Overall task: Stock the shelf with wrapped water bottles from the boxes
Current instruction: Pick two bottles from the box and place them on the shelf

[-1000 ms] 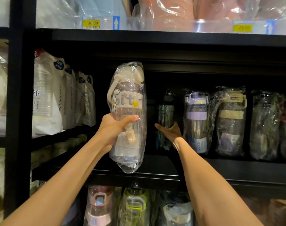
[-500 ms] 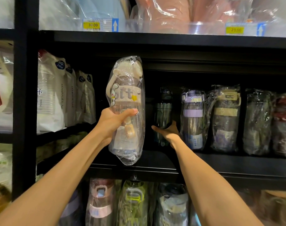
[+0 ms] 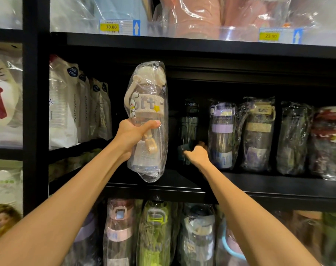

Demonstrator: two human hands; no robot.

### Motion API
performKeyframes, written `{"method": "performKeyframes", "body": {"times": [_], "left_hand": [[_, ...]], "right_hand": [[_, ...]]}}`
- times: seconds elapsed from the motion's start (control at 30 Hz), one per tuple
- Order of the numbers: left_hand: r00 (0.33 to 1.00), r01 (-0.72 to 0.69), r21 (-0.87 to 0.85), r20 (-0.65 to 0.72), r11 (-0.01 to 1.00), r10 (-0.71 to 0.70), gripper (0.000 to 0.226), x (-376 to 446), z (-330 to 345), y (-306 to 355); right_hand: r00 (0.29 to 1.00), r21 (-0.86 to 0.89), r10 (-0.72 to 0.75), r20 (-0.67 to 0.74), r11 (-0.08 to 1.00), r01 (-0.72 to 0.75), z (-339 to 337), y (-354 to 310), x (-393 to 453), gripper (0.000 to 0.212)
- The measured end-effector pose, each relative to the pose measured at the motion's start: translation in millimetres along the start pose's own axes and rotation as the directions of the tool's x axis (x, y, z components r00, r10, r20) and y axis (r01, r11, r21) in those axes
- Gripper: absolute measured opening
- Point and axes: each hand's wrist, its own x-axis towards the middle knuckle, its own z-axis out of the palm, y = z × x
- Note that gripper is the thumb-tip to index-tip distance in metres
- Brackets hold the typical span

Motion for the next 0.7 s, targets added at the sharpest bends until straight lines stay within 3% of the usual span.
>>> {"method": "performKeyframes", "body": {"times": [0.07,0.13,0.2,0.27,0.33,0.43,0.5,0.6,0.7], "left_hand": [[1.000,-0.017,0.016,-0.003,1.000,0.017,0.024,3.6,2.8,-0.3],[1.000,-0.022,0.016,-0.006,1.000,0.022,0.026,8.6,6.6,-2.7],[0.999,-0.024,0.035,-0.024,0.999,0.025,0.033,17.0,11.5,-9.6],[0.999,-0.015,0.075,-0.045,0.997,0.018,0.040,25.7,17.2,-17.8],[0.998,0.003,0.103,-0.056,0.995,0.003,0.037,36.6,21.4,-28.8],[0.995,0.069,0.137,-0.078,0.988,-0.059,0.037,54.6,25.7,-47.5],[0.988,0.133,0.149,-0.101,0.980,-0.119,0.036,67.7,27.2,-60.7],[0.980,0.190,0.179,-0.092,0.965,-0.176,0.059,85.7,31.1,-76.6],[0.990,0.132,0.240,-0.080,0.962,-0.116,0.079,103.0,36.8,-85.2]], "right_hand": [[0.997,-0.129,-0.082,0.005,0.988,0.082,-6.4,-5.6,-21.3,0.055],[0.963,-0.195,-0.265,0.052,0.943,0.270,-15.6,-7.1,-50.3,0.047],[0.864,-0.251,-0.464,0.195,0.828,0.501,-25.4,-3.3,-78.1,0.045],[0.759,-0.288,-0.554,0.342,0.708,0.645,-33.7,1.8,-98.8,0.041],[0.724,-0.320,-0.542,0.427,0.658,0.682,-39.9,5.9,-113.5,0.045],[0.697,-0.385,-0.563,0.444,0.583,0.716,-46.7,13.3,-124.2,0.072],[0.689,-0.408,-0.571,0.446,0.556,0.725,-50.6,21.9,-125.9,0.073],[0.671,-0.417,-0.584,0.456,0.526,0.741,-53.0,28.4,-128.0,0.071],[0.672,-0.419,-0.581,0.458,0.526,0.740,-50.7,30.6,-127.0,0.071]]}}
